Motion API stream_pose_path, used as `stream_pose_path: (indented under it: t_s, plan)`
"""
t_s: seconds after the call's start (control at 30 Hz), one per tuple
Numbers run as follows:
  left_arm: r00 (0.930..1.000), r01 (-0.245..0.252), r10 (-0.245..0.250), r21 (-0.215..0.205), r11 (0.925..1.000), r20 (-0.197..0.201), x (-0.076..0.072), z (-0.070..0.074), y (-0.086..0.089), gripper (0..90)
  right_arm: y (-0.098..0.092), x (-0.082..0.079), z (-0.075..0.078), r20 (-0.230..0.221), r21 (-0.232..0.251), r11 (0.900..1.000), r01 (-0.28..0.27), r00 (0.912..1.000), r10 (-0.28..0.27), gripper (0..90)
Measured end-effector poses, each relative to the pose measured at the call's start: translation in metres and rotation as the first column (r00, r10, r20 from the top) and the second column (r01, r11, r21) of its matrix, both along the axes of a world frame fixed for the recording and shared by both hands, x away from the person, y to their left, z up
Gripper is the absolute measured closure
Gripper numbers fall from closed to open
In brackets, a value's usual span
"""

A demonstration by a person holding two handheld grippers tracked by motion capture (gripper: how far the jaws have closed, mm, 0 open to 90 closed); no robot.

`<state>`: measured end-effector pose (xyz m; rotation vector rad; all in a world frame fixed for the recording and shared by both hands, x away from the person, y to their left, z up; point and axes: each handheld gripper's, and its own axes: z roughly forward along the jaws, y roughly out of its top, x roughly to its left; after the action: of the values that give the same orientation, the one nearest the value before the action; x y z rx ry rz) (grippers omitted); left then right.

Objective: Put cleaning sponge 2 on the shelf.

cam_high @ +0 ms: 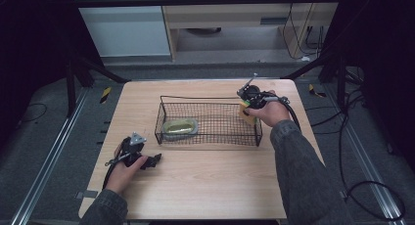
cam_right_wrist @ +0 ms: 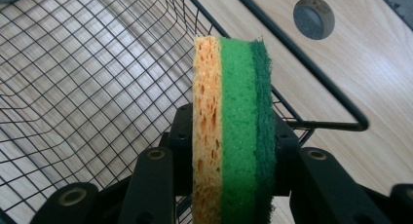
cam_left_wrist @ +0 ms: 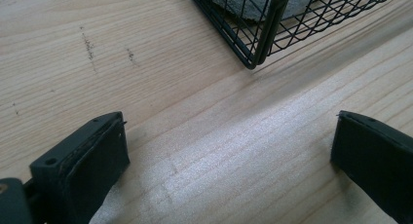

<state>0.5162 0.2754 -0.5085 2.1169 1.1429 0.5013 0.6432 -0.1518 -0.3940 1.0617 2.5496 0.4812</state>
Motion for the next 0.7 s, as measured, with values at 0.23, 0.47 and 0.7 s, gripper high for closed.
stream_pose_path:
  t_s: [0.23, 0.47, 0.7]
  plan:
    - [1.0, 0.0, 0.0, -0.001, 1.0, 0.0, 0.0, 0.0, 0.0, 0.0, 0.003, 0.001, -0.005, 0.0, -0.017, 1.0, -0.005, 1.0, 0.005, 64.4]
    - [1.0, 0.0, 0.0, 0.0, 1.0, 0.0, 0.0, 0.0, 0.0, 0.0, 0.006, 0.003, -0.011, -0.002, -0.035, 0.999, -0.008, 1.0, 0.008, 64.5]
    - [1.0, 0.001, -0.001, 0.0, 1.0, 0.0, 0.0, 0.0, 0.0, 0.0, 0.008, 0.006, -0.017, -0.003, -0.051, 0.999, -0.007, 1.0, 0.007, 64.4]
